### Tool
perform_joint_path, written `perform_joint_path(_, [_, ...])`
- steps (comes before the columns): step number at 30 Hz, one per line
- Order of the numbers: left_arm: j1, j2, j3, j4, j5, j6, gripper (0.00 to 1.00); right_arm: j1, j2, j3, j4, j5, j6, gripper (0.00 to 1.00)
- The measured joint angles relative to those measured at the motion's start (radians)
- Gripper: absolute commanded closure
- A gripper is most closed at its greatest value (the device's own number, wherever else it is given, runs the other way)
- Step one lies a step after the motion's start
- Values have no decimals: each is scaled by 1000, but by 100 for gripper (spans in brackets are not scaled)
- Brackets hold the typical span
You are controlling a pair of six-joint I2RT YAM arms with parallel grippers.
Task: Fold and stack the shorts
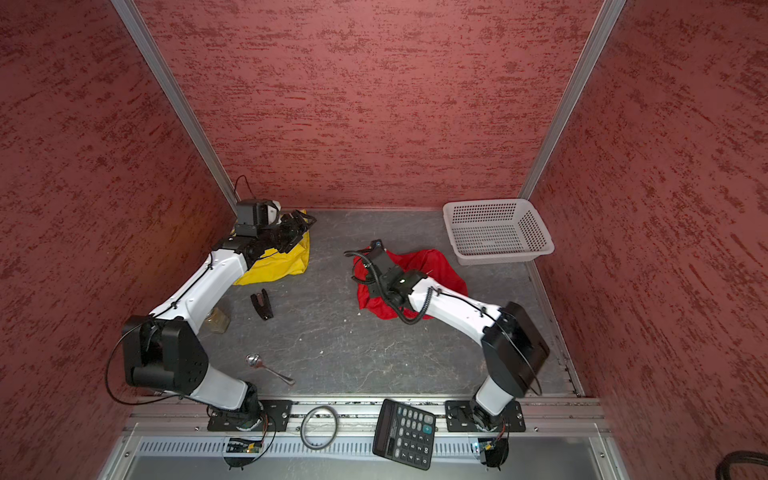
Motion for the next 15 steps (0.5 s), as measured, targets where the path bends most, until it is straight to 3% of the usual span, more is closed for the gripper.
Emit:
perform_joint_path(3, [-9, -5, -22, -5, -3, 5, 8, 69, 46, 34, 19, -13, -27, 16])
perform_joint_path(7, [-26, 1, -29, -39, -5, 10, 8, 82, -31, 46, 82, -11, -74, 9])
perform_joint_path(12, [-97, 46, 3, -99, -13, 35, 9, 5, -321, -46, 118, 25, -100, 8])
perform_joint_path(15, [-183, 81, 50, -158, -33, 70, 20, -86, -467, -117, 117, 42, -86, 13])
